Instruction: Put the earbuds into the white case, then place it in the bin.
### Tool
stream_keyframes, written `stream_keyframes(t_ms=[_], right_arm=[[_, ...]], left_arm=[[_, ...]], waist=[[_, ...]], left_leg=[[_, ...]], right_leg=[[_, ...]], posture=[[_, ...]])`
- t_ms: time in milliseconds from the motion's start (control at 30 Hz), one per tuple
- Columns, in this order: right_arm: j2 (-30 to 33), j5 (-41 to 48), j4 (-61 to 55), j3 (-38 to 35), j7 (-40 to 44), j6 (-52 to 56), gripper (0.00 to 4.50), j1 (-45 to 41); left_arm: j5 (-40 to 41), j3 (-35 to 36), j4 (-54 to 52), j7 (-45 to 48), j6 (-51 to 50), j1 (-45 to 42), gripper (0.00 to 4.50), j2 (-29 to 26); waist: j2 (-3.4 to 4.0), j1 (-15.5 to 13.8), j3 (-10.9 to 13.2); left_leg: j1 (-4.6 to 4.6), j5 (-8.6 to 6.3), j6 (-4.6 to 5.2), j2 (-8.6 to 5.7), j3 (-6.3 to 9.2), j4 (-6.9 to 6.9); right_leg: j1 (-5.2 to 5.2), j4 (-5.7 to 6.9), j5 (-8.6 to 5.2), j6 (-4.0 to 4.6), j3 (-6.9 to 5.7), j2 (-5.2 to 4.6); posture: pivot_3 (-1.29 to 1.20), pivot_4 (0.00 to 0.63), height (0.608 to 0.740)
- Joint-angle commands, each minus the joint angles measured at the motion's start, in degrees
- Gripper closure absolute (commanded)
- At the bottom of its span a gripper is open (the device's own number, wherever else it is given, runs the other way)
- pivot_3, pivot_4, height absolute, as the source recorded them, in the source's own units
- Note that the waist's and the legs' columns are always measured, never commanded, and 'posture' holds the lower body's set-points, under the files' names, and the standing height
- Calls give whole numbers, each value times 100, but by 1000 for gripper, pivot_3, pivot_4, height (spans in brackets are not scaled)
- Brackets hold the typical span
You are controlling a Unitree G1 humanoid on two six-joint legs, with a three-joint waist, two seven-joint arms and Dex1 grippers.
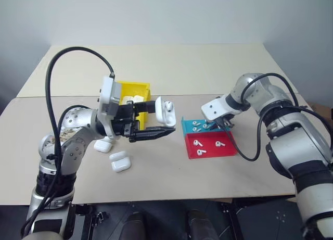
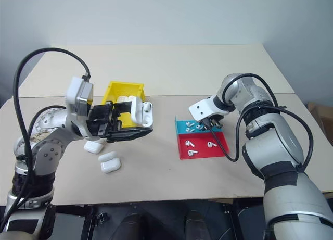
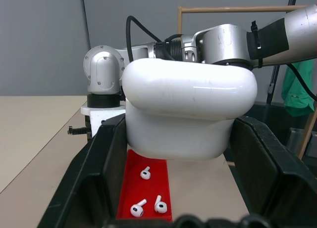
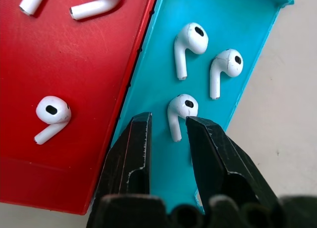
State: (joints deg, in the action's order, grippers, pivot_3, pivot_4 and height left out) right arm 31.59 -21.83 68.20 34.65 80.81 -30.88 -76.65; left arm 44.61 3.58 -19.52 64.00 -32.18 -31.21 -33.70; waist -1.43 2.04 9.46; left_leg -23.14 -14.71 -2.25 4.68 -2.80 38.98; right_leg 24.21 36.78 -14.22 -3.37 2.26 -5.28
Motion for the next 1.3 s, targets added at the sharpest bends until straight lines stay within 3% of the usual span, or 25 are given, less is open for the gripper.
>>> stream_keyframes(t_ms=[33, 267, 300, 367, 567, 833, 933, 1033, 1300], right_arm=[[2, -61, 57, -196, -72, -118, 3042, -213], [-48, -86, 103, -351, -126, -116, 3042, -266], [-49, -105, 114, -349, -125, -118, 2880, -260], [-54, -137, 120, -350, -171, -101, 2472, -244], [-70, -224, 123, -385, -384, -116, 367, -245], [-118, -203, 158, -429, -244, -100, 367, -267], [-165, -160, 180, -504, -221, -53, 932, -308], [-194, -215, 194, -542, -301, -32, 1935, -326], [-259, -282, 223, -518, -234, 6, 1935, -291]], left_arm=[[128, 155, -210, -28, 83, -28, 1654, -71], [123, 130, -102, 39, 138, -54, 1654, -96], [111, 124, -81, 48, 149, -58, 1654, -91], [96, 118, -59, 57, 167, -61, 1654, -82], [101, 127, -64, 39, 216, -26, 1654, -87], [99, 120, -116, 4, 216, 17, 1654, -93], [100, 123, -108, -4, 205, 5, 1654, -104], [102, 124, -126, -19, 199, 14, 1654, -108], [131, 122, -199, -90, 179, 37, 1654, -99]], waist=[[0, 19, 0], [0, 55, 0], [0, 57, 0], [0, 56, 0], [1, 55, 0], [1, 59, 0], [1, 58, 0], [1, 57, 0], [1, 58, 0]], left_leg=[[0, 0, 0, 0, 0, 0], [1, 0, -1, 0, 0, -1], [2, 0, -1, 0, 0, -1], [2, 0, 1, 0, 0, -1], [1, 0, -1, 0, 0, -1], [2, 0, 0, 0, 0, -1], [2, 0, 0, 0, 0, -1], [2, 0, -1, 0, 0, -1], [2, 0, 0, 0, 0, -1]], right_leg=[[0, 0, 0, 0, 0, 0], [0, 1, 0, 0, 1, 0], [0, 1, 0, 0, 0, 0], [-1, 2, 0, 0, 1, 1], [0, 1, 0, 0, 0, 0], [0, 2, 0, 0, 1, 0], [0, 2, 0, 0, 1, 0], [-1, 2, 0, 0, 1, 0], [-1, 3, 0, 0, 1, 0]], posture=[[0, 150, 740], [0, 150, 740], [0, 150, 740], [0, 150, 740], [0, 150, 740], [0, 150, 740], [0, 150, 740], [0, 150, 740], [0, 150, 740]])
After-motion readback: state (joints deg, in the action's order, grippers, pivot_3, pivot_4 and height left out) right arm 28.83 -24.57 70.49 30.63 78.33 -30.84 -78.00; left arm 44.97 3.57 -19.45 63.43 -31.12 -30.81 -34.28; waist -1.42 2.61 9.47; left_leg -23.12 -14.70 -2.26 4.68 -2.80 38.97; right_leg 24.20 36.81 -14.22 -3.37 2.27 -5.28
